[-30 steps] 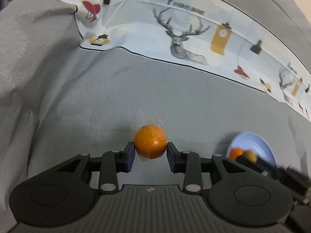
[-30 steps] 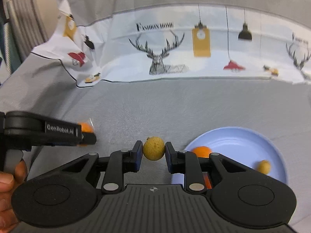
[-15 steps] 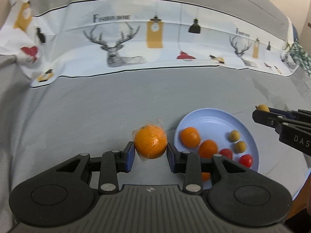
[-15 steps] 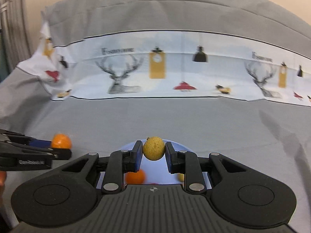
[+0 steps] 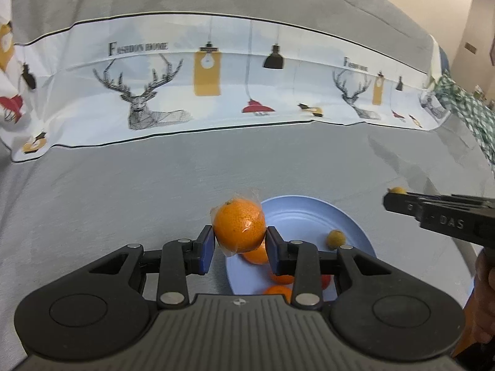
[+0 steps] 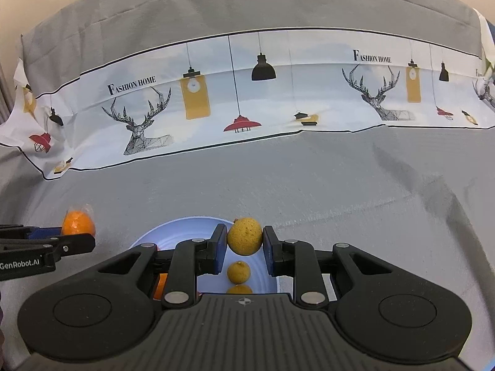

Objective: Organize fruits
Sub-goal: 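Carry the bagged mandarin in the left tool while the right tool carries the yellow fruit over the plate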

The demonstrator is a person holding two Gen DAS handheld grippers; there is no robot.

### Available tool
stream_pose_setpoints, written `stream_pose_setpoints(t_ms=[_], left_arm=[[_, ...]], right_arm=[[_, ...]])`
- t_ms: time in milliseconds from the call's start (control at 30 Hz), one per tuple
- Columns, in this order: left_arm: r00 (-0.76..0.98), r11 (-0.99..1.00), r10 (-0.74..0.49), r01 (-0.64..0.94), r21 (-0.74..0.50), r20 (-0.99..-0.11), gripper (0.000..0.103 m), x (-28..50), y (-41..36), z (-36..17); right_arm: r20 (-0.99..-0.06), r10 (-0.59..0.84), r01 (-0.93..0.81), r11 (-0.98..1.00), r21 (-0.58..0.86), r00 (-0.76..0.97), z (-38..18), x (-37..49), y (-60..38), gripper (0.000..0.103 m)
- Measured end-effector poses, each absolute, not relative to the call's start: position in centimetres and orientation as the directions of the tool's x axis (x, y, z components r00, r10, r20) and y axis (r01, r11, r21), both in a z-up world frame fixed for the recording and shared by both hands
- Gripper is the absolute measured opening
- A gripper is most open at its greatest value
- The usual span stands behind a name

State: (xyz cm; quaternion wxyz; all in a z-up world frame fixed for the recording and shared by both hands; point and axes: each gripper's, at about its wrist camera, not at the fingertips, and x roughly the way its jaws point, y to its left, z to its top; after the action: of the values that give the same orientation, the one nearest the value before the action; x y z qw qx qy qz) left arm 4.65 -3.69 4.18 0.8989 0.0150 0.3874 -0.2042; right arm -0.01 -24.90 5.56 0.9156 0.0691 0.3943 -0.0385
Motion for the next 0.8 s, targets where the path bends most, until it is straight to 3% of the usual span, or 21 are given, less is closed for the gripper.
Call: stream_pose_setpoints(t_ms=[500, 800], left_arm=[[0.481, 0.811, -0.502, 0.55, -0.199, -0.719, 0.039, 2.5, -9.0, 1.9], [0.402, 0.771, -0.515, 0.604, -0.203, -0.758, 0.039, 1.8, -11.0, 0.2]], right_arm=[[-0.756, 0.001, 0.102, 0.991, 0.089, 0.655, 4.6, 0.9, -23.4, 0.026], [-0.768, 0.009, 0.092, 0.992, 0.088, 0.64, 4.3, 1.2, -23.4, 0.026]])
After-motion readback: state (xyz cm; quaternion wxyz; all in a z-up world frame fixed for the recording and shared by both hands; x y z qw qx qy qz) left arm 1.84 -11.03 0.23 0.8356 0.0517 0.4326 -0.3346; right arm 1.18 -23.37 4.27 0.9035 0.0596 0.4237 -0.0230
